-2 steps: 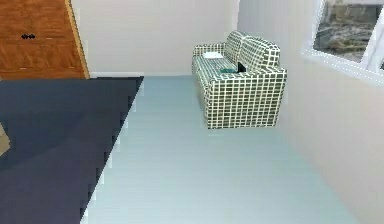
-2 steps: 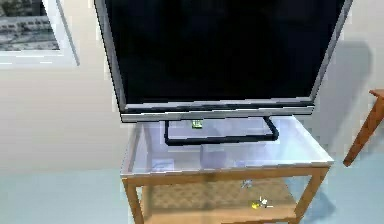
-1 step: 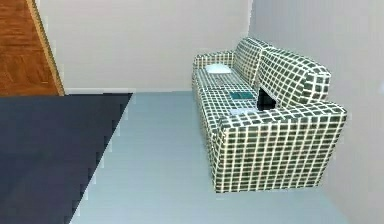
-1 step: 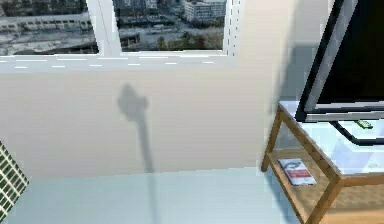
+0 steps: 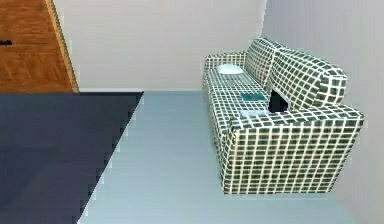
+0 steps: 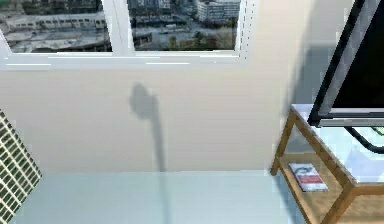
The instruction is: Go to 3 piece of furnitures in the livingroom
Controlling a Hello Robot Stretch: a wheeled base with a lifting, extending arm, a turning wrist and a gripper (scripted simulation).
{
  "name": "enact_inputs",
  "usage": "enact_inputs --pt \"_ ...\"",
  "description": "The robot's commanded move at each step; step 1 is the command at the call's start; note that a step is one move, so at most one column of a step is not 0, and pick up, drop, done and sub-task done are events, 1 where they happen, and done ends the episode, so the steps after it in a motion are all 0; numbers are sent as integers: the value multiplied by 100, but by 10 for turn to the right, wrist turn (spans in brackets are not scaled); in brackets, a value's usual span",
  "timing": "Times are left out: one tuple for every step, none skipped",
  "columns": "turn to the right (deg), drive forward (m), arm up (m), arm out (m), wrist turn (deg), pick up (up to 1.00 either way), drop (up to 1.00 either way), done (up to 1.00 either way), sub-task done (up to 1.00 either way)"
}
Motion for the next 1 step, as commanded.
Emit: enact_inputs --pt "0 40 0 0 0 0 0 0 0"
